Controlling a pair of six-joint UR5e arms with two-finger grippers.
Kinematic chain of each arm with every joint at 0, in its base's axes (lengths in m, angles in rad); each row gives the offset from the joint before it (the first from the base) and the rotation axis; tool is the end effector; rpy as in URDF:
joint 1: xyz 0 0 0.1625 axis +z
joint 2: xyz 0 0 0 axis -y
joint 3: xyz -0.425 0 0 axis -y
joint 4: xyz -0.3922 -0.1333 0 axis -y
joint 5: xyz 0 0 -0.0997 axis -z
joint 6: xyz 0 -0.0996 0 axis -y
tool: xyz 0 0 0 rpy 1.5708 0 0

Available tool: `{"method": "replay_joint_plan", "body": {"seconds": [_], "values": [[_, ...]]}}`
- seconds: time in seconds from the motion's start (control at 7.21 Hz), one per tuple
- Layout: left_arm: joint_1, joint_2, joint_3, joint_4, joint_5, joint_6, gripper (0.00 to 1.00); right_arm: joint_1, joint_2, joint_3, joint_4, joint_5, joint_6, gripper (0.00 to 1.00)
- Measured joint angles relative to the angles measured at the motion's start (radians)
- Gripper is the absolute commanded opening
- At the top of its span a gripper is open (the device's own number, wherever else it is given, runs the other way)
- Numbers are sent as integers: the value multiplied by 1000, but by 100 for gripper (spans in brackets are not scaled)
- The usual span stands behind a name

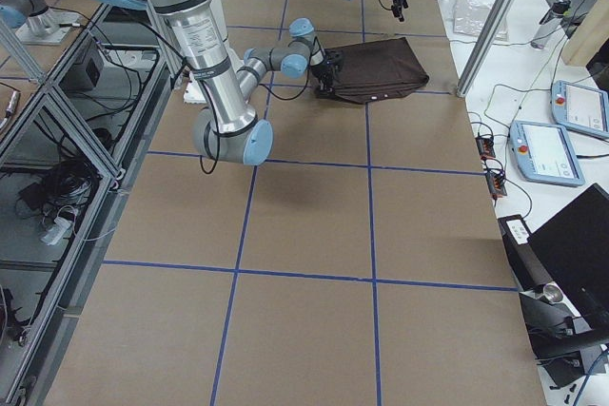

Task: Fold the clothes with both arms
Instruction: 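Pull the collar corner toward the robot with the right gripper to square the shirt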

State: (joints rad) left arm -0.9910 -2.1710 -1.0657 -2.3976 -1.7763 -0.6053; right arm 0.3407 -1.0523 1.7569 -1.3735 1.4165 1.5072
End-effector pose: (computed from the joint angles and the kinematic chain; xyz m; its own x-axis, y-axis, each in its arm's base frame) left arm 0.3265 -0.7047 0.4555 0.7886 0.2652 -0.5548 0.1431 0.7983 0.5850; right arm -0.5615 -0.3567 0.2604 0.6115 0.1502 0.7769 -0.4058 0.9024 0.1450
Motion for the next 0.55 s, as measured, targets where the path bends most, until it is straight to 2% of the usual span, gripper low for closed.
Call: {"method": "replay_joint_plan", "body": {"seconds": [0.14,0.28,0.42,0.55], "values": [[0,0,-4,0,0,-1,100,-68,-86,115,-34,-54,22,0],[0,0,-8,0,0,-3,100,-134,-136,179,-60,-111,54,0],[0,0,-10,0,0,-4,100,-180,-161,204,-70,-150,75,0],[0,0,-13,0,0,-7,100,-207,-180,218,-74,-171,86,99]]}}
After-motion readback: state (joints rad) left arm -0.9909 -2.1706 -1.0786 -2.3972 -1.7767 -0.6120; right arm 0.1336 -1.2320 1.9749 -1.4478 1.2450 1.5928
